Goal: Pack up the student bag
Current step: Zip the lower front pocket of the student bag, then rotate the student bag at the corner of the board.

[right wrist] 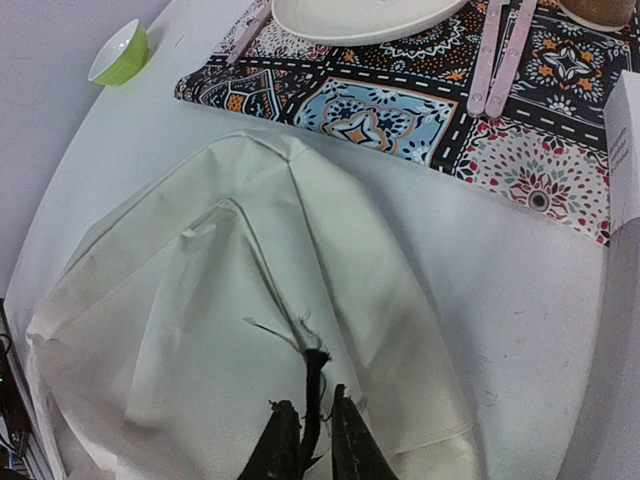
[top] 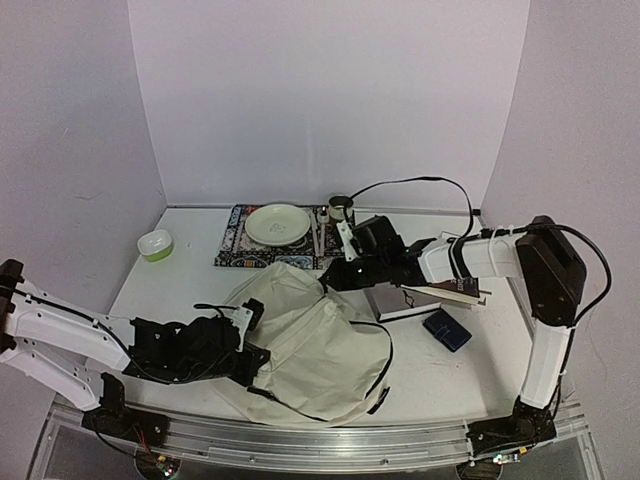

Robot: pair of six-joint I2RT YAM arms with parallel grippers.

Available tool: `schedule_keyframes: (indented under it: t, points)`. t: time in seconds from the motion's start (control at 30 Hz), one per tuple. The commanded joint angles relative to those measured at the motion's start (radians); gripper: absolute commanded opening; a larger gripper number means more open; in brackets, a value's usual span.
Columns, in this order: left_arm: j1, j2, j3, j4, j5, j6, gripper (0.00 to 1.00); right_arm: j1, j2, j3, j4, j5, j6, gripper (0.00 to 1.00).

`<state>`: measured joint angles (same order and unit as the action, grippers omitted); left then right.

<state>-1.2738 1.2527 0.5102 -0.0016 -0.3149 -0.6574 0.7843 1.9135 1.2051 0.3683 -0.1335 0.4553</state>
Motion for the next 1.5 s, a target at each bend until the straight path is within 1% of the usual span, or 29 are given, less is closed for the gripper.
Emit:
schedule_keyframes:
  t: [0.0, 0.1, 0.17, 0.27, 0.37, 0.53, 0.73, 0.83, 1.03, 1.17, 1.3, 1.47]
  points:
    - [-0.014, 0.031, 0.079, -0.052, -0.013, -0.044, 0.0, -0.027, -0.068, 0.01, -0.015, -0.119, -0.04, 0.25]
    - [-0.015, 0.044, 0.116, -0.055, -0.034, -0.083, 0.0, -0.014, -0.151, -0.056, -0.041, -0.128, -0.065, 0.35]
    - [-0.013, 0.056, 0.14, -0.058, -0.049, -0.1, 0.0, 0.002, -0.221, -0.107, -0.054, -0.113, -0.091, 0.39]
    - [-0.012, 0.083, 0.186, -0.07, -0.065, -0.112, 0.0, 0.039, -0.307, -0.179, -0.076, -0.075, -0.14, 0.43]
    - [-0.006, 0.114, 0.23, -0.093, -0.08, -0.135, 0.0, 0.086, -0.372, -0.239, -0.102, -0.045, -0.179, 0.44]
    - [0.012, 0.157, 0.285, -0.102, -0.068, -0.17, 0.0, 0.228, -0.445, -0.329, -0.11, 0.067, -0.261, 0.46]
    - [0.016, 0.19, 0.328, -0.101, -0.056, -0.173, 0.0, 0.304, -0.486, -0.414, -0.101, 0.106, -0.28, 0.49]
    - [0.02, 0.19, 0.332, -0.101, -0.062, -0.178, 0.0, 0.367, -0.495, -0.443, -0.091, 0.132, -0.336, 0.53]
    - [0.025, 0.197, 0.356, -0.098, -0.071, -0.165, 0.0, 0.459, -0.465, -0.479, -0.053, 0.212, -0.452, 0.56]
    - [0.027, 0.193, 0.358, -0.096, -0.073, -0.172, 0.0, 0.539, -0.444, -0.486, -0.004, 0.229, -0.548, 0.58]
    - [0.028, 0.177, 0.345, -0.064, -0.057, -0.181, 0.0, 0.597, -0.413, -0.472, 0.05, 0.275, -0.572, 0.59]
    - [0.027, 0.132, 0.325, -0.051, -0.058, -0.192, 0.0, 0.603, -0.356, -0.436, 0.051, 0.339, -0.56, 0.61]
